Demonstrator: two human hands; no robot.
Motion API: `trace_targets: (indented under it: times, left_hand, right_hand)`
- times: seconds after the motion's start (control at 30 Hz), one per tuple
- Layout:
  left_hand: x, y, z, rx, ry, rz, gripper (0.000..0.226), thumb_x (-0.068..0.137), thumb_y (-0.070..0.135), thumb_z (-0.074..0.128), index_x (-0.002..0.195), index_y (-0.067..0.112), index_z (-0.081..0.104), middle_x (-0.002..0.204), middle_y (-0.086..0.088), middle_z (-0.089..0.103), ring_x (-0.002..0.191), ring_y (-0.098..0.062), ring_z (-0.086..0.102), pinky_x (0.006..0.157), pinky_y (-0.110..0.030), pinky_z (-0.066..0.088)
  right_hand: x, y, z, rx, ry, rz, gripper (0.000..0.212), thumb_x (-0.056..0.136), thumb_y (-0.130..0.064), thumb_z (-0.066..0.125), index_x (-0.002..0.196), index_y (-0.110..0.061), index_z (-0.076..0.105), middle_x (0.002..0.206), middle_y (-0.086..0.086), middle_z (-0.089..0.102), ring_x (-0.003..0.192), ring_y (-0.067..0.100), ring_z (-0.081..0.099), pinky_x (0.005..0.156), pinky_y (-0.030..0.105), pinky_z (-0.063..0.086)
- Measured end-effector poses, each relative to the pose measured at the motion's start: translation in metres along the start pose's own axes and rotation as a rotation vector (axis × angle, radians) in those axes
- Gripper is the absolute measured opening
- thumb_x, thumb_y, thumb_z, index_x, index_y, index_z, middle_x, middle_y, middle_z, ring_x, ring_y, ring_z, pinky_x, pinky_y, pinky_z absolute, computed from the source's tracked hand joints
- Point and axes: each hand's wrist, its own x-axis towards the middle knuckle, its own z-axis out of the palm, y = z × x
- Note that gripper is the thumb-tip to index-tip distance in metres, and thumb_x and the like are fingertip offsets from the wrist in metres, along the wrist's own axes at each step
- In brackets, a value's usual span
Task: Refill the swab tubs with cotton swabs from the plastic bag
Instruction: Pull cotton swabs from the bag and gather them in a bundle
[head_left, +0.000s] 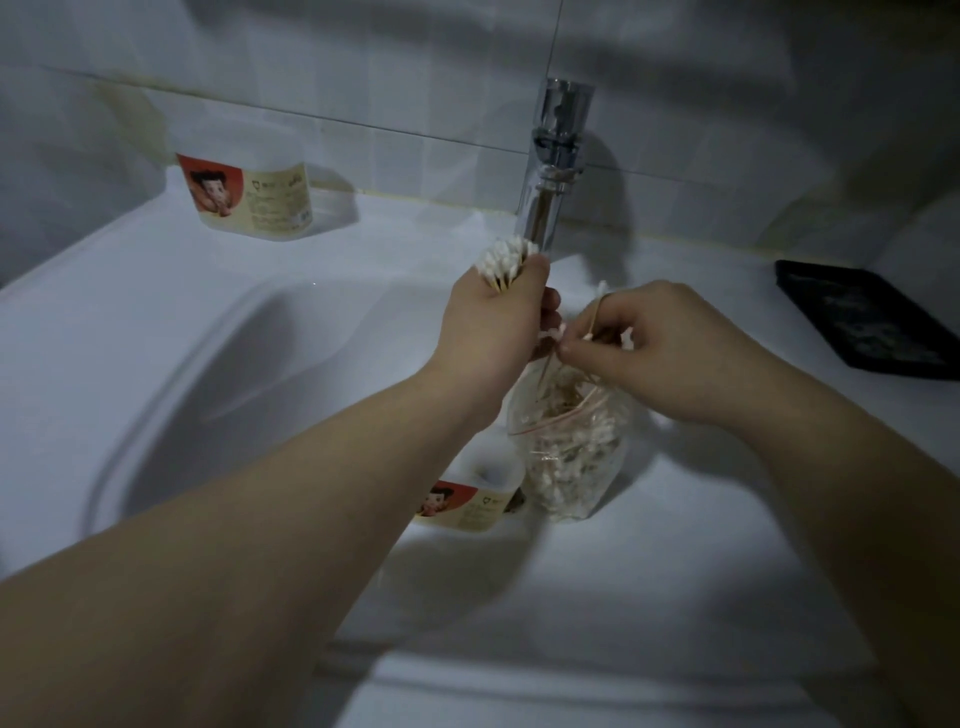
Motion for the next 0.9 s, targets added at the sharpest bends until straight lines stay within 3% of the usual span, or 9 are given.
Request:
trace_targets:
  times: [0.17,0.3,0.43,0.67,0.77,0.9]
  left_hand:
    - [0.001,-0.001,0.000,0.033,0.012,0.039,0.018,0.103,0.022,0.055,0.087,0.018,0.060,0.067,0.004,0.064,0.064,-0.012,0.065,0.087,-0.049,0.059]
    - [0.000,-0.006,0.000,0.122,-0.025,0.045,0.017,0.102,0.025,0.057,0.087,0.018,0.062,0.075,0.003,0.071,0.076,-0.018,0.074,0.086,-0.054,0.059]
    - [0.000,-0.010,0.000,0.189,-0.093,0.052,0.016,0.103,0.026,0.056,0.095,0.015,0.066,0.088,-0.005,0.076,0.085,-0.021,0.076,0.078,-0.044,0.063]
    - [-0.004,-0.010,0.001,0.242,-0.172,0.082,0.024,0.105,0.027,0.053,0.115,0.015,0.071,0.101,-0.003,0.078,0.092,-0.017,0.076,0.085,-0.046,0.062]
    - [-0.005,-0.010,0.001,0.257,-0.202,0.098,0.021,0.105,0.028,0.053,0.111,0.022,0.071,0.101,-0.001,0.078,0.095,-0.017,0.075,0.089,-0.048,0.061]
    - [-0.009,-0.010,0.001,0.327,-0.221,0.154,0.019,0.105,0.033,0.052,0.105,0.030,0.071,0.102,-0.002,0.078,0.093,-0.013,0.074,0.089,-0.038,0.060]
  right_hand:
    - [0.003,0.005,-0.004,0.134,0.050,0.030,0.013,0.091,-0.036,0.073,0.079,-0.039,0.072,0.069,-0.026,0.068,0.062,-0.006,0.061,0.057,0.008,0.039]
    - [0.003,0.005,-0.006,0.238,0.092,0.050,0.012,0.092,-0.028,0.073,0.082,-0.033,0.075,0.069,-0.017,0.072,0.066,-0.006,0.063,0.065,0.011,0.047]
    - [0.004,0.007,-0.006,0.319,0.113,0.094,0.007,0.093,-0.026,0.073,0.087,-0.027,0.077,0.079,-0.008,0.077,0.078,0.004,0.072,0.078,0.025,0.054]
    - [0.006,0.007,-0.005,0.494,0.190,0.130,0.008,0.092,-0.025,0.074,0.085,-0.021,0.075,0.066,-0.014,0.071,0.063,-0.007,0.063,0.061,0.009,0.045]
    - [0.008,0.006,-0.004,0.499,0.242,0.130,0.011,0.093,-0.023,0.073,0.082,-0.024,0.075,0.065,-0.011,0.071,0.058,-0.004,0.061,0.059,0.013,0.045]
    - [0.007,0.007,-0.004,0.519,0.265,0.149,0.012,0.095,-0.020,0.071,0.084,-0.022,0.076,0.075,0.010,0.072,0.052,0.007,0.055,0.052,0.026,0.043]
